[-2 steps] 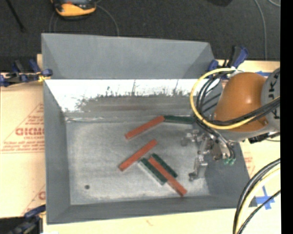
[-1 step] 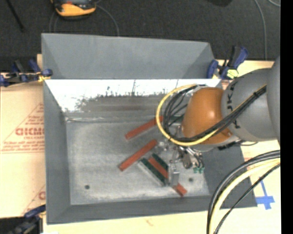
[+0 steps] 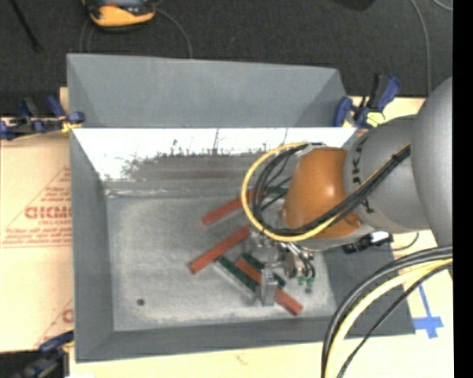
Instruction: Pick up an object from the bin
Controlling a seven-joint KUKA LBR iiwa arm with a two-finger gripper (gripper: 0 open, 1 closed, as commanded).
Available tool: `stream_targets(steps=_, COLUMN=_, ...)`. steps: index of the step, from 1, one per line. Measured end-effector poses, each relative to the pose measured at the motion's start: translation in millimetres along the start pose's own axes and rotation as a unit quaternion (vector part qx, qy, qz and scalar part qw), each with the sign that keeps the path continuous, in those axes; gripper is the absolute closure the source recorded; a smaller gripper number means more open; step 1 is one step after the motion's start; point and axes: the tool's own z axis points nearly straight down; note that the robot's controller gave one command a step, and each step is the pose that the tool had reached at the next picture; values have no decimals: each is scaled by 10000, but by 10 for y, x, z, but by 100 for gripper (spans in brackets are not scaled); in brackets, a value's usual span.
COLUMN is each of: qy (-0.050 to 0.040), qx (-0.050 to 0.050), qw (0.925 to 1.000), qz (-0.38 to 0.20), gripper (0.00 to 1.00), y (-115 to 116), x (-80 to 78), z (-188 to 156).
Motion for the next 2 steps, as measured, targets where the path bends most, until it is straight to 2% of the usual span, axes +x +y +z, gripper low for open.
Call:
stream_targets(steps=1, qy=-2, qx=-3, qw=9982, qz=598, gripper=0, y=10, x=138, z=-356)
stream_targets(steps=2, qy=9, qx=4, qw=10000, qz=5, gripper=0, y=-6, x=4, z=-33)
